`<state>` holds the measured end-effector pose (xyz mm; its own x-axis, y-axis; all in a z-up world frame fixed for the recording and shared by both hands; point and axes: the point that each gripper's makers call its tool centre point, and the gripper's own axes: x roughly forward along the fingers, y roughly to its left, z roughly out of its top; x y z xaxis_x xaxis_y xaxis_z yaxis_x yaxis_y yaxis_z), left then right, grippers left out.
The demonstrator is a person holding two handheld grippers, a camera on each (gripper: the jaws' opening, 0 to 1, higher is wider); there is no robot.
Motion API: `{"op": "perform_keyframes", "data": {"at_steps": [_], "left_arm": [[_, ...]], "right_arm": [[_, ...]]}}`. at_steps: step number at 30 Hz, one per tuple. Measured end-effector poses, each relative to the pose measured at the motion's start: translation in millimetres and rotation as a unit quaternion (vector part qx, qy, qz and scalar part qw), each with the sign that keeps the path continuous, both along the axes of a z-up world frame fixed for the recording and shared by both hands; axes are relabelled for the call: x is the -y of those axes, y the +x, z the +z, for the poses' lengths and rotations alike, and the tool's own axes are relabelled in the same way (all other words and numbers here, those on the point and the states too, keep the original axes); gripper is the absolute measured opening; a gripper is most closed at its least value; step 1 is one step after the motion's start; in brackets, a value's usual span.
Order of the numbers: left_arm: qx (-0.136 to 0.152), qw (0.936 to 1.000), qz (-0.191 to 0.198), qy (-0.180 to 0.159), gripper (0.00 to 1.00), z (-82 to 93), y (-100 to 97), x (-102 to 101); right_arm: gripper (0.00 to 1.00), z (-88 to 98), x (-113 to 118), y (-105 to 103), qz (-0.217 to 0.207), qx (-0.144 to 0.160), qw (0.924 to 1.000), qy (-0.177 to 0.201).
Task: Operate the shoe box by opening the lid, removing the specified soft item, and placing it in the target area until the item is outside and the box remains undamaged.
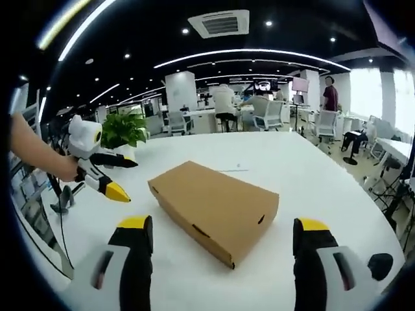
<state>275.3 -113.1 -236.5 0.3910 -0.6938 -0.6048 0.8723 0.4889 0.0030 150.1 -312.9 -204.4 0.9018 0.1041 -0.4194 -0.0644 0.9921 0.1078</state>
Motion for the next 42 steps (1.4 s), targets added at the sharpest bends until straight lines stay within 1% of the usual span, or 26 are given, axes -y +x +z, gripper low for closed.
{"op": "perform_keyframes", "data": {"at_steps": [1,3,4,5,7,9,10,13,15,17,21,22,24,25,26,27,28,29,31,33,34,35,36,37,39,42], "left_arm": [[0.005,1.0000,0.001,0.008,0.99,-0.8,1.0,-1.0],[0.009,1.0000,0.001,0.002,0.99,2.0,2.3,0.6],[0.002,0.9998,0.000,-0.021,0.99,7.5,1.6,5.0],[0.006,0.9996,-0.005,-0.028,0.99,10.3,1.9,6.2],[0.032,0.9994,-0.009,-0.006,0.95,8.7,8.2,2.5],[0.050,0.9981,-0.035,0.004,0.92,8.2,7.6,4.0],[0.047,0.9979,-0.040,0.018,0.91,3.9,7.4,1.1],[0.037,0.9980,-0.042,0.028,0.94,0.3,12.8,-1.3],[0.021,0.9985,-0.025,0.044,0.99,-4.1,18.2,-6.9],[0.008,0.9995,-0.018,0.024,0.99,-3.2,25.1,-4.6],[0.000,0.9998,-0.001,0.018,0.99,-4.7,35.9,-6.7],[-0.001,0.9998,0.000,0.019,0.99,-5.7,37.5,-6.8],[-0.002,0.9998,-0.002,0.019,0.95,-7.3,39.4,-5.9],[-0.004,0.9996,-0.004,0.028,0.90,-9.2,42.2,-6.1],[0.000,0.9995,0.003,0.033,0.86,-8.8,46.9,-6.8],[0.005,0.9995,0.012,0.030,0.86,-6.8,51.9,-6.8],[0.005,0.9997,0.018,0.014,0.89,-2.7,55.7,-3.2],[0.005,0.9997,0.021,0.011,0.91,-1.0,58.4,-1.4],[0.000,0.9998,0.018,0.007,0.93,-0.5,58.9,1.2],[-0.004,0.9998,0.014,0.015,0.94,-3.6,56.4,1.0],[-0.002,0.9998,0.011,0.018,0.93,-5.4,56.1,0.3],[-0.002,0.9998,0.009,0.019,0.93,-6.9,55.7,-0.2],[-0.006,0.9996,0.008,0.025,0.94,-10.3,54.7,-1.4],[-0.008,0.9996,0.007,0.027,0.94,-12.3,53.7,-1.9],[-0.014,0.9995,0.003,0.028,0.95,-16.2,51.0,-1.9],[-0.017,0.9988,-0.010,0.044,0.95,-28.7,42.7,-0.3]], "right_arm": [[0.93,0.2,0.9,0.8,0.000,0.000,1.0000,0.004],[0.93,2.4,-1.7,2.1,0.001,0.008,0.9999,0.013],[0.92,2.9,-3.0,2.7,0.002,0.010,0.9998,0.019],[0.92,1.8,-3.2,3.4,0.002,0.011,0.9999,0.013],[0.91,-2.5,-3.1,4.1,0.002,0.005,1.0000,-0.002],[0.91,-5.7,-3.5,4.3,0.003,0.005,1.0000,0.001],[0.91,-10.1,-3.1,3.3,0.002,0.002,1.0000,-0.001],[0.92,-19.4,2.4,-2.6,-0.005,-0.007,0.9999,-0.008],[0.92,-18.0,4.0,-5.3,-0.013,0.006,0.9999,0.001],[0.92,-20.4,7.1,-6.7,-0.016,0.006,0.9998,-0.006],[0.91,-24.8,10.5,-7.9,-0.022,-0.011,0.9997,0.009],[0.89,-23.7,10.6,-7.4,-0.020,-0.007,0.9998,0.004],[0.84,-20.3,16.9,-2.3,-0.017,0.004,0.9992,-0.035],[0.82,-25.5,18.9,-2.5,-0.015,-0.017,0.9983,-0.055],[0.82,-26.9,17.2,0.1,-0.017,-0.022,0.9986,-0.045],[0.82,-27.5,16.4,3.4,-0.016,-0.024,0.9988,-0.040],[0.82,-26.0,14.6,7.0,-0.013,-0.023,0.9989,-0.040],[0.82,-23.3,13.7,11.1,-0.006,-0.017,0.9985,-0.051],[0.82,-23.7,14.1,13.9,0.002,-0.029,0.9971,-0.071],[0.84,-23.6,16.1,16.1,-0.001,-0.031,0.9972,-0.068],[0.84,-24.5,11.0,17.1,-0.004,-0.034,0.9991,-0.026],[0.85,-29.0,8.9,15.6,-0.009,-0.053,0.9985,0.005],[0.89,-31.1,9.3,14.8,-0.015,-0.062,0.9979,0.012],[0.90,-33.9,11.6,14.5,-0.019,-0.070,0.9973,0.006],[0.90,-32.1,13.8,16.9,-0.011,-0.056,0.9980,-0.028],[0.92,-39.2,5.6,17.3,0.006,-0.073,0.9969,-0.030]]}}
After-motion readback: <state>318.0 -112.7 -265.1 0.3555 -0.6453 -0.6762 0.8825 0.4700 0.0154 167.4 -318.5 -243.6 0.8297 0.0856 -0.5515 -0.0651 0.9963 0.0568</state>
